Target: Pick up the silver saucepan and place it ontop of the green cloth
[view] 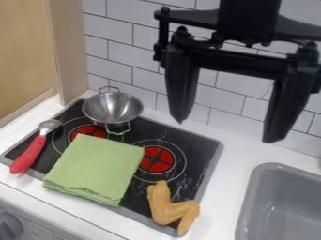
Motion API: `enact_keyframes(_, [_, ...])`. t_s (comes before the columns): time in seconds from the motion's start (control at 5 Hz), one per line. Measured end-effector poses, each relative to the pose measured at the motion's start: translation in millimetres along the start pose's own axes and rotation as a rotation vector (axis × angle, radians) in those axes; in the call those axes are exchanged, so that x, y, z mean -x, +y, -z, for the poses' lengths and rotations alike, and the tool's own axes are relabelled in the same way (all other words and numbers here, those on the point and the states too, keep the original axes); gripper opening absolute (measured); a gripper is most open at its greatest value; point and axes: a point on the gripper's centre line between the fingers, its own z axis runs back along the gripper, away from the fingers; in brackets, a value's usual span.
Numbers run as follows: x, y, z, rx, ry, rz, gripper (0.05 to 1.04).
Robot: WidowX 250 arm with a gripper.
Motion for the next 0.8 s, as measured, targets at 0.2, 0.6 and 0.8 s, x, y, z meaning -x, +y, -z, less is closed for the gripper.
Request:
enact_keyframes(0.2, [3.1, 6.7, 13.5, -0.04, 0.04, -0.014, 0.998])
enact_keyframes(0.6, [-52.6, 38.9, 51.3, -0.18, 0.093, -0.309, 0.998])
enact_keyframes(0.8, [-96.1, 69.2, 64.6, -0.203, 0.065, -0.529, 0.998])
